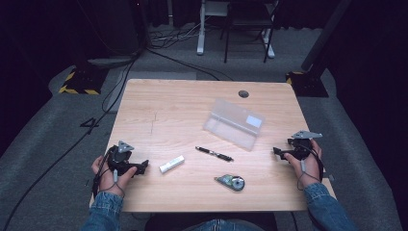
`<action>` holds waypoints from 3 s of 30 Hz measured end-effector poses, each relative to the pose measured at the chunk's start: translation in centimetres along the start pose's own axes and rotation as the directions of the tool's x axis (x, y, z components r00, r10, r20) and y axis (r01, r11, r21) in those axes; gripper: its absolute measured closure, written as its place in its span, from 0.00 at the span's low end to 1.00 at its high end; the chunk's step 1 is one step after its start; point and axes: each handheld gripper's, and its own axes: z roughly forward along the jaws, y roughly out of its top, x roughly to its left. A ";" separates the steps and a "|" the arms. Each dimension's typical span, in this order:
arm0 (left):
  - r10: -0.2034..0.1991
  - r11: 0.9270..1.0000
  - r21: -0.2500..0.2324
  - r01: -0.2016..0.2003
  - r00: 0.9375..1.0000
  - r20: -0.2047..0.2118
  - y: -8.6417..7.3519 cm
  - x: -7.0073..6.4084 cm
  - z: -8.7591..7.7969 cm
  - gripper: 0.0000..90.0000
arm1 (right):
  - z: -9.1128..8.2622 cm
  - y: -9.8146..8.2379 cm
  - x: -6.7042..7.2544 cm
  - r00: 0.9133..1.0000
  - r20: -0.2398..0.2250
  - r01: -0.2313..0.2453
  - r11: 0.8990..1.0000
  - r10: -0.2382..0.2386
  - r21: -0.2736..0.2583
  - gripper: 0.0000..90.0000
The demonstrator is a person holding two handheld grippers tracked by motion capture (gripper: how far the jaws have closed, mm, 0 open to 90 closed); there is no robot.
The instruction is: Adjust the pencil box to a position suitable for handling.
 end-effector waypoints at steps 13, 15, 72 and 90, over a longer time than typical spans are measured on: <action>-0.013 1.000 -0.004 0.013 1.000 -0.010 0.5 -0.1 0.5 0.00 | 0.1 0.1 -0.1 1.000 0.016 -0.016 1.000 0.016 -0.001 0.17; -0.007 1.000 -0.004 0.007 1.000 -0.010 0.6 0.0 0.5 0.00 | 0.2 0.1 -0.1 1.000 0.020 -0.020 1.000 0.020 -0.001 0.17; 0.005 1.000 -0.004 -0.005 1.000 -0.002 0.7 0.2 0.6 0.01 | 4.6 6.4 5.6 0.988 -0.147 0.032 0.998 -0.040 -0.055 0.17; 0.006 1.000 -0.002 -0.006 1.000 0.000 0.7 0.2 0.6 0.01 | 5.8 5.7 6.1 0.983 -0.157 0.099 0.995 -0.097 0.009 0.22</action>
